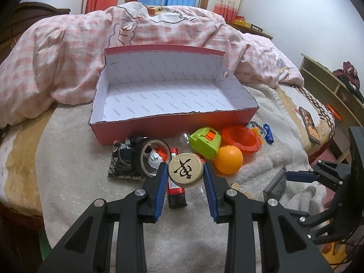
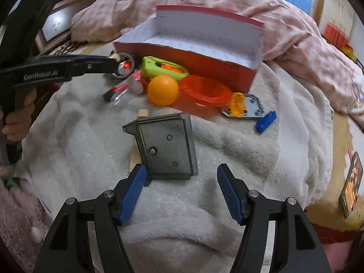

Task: Organize objects
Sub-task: 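Lift the dark square piece with the right gripper and rotate it upright, then carry the chess piece into the box and open the left gripper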

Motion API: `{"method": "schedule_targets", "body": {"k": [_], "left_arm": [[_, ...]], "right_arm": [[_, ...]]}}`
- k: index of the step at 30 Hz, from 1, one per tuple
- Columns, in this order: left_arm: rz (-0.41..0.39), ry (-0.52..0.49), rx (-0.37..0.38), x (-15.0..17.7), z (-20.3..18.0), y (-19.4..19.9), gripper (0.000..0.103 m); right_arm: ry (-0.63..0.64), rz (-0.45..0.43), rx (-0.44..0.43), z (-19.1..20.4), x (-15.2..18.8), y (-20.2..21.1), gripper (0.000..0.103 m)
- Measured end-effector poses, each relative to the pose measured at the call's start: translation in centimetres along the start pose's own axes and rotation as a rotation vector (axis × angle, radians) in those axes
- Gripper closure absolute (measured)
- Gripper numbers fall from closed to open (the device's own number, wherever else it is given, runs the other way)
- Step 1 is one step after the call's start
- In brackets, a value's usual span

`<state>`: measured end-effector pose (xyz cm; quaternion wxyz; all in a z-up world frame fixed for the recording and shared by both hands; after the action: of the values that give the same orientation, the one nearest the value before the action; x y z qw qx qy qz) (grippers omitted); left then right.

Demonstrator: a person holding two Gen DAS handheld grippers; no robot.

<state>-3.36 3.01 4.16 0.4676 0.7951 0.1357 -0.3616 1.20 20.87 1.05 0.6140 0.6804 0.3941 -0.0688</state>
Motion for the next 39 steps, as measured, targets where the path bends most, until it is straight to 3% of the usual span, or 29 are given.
{"method": "schedule_targets", "body": {"k": [8, 10, 15, 18, 31, 39], "left_arm": [[-0.002, 0.003, -0.003, 0.1, 0.1, 0.1, 0.072], [-0.002, 0.005, -0.003, 0.2, 0.2, 0.1, 0.072], [0.0, 0.008, -0.002, 0.2, 0.3, 0.1, 0.072], [0.0, 0.005, -0.002, 0.2, 0.3, 0.1, 0.072], [-0.022, 0.008, -0.007, -0.5, 0.2, 0.4, 0.072], [-0.076, -0.016, -0.025, -2.6, 0.3, 0.9, 0.072]], "right_arm": [[-0.038, -0.029, -0.063, 1.0, -1.1, -1.2, 0.037], [-0.072, -0.028, -0.101, 0.7, -1.3, -1.6, 0.043], [-0.171, -0.035, -0.129, -0.6, -1.6, -1.8, 0.084], [-0.185, -0.03, -0.125, -0.9, -1.4, -2.0, 0.091], [-0.251, -0.13, -0.121, -2.5, -3.4, 1.1, 0.094], [-0.298, -0.199, -0.14, -3.1, -6.4, 1.5, 0.094]]}}
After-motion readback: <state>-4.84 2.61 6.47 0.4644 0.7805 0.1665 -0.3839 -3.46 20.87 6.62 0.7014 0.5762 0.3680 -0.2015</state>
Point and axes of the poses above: each gripper's, at about its wrist camera, not at the fingertips, and y roughly against the way its jaws point, z to its left, x to its underside, the point moved 2 cm from there along -y, roughly the way its jaws point, and after that the axes turned 13 degrees about x, right-handed, at the moved point
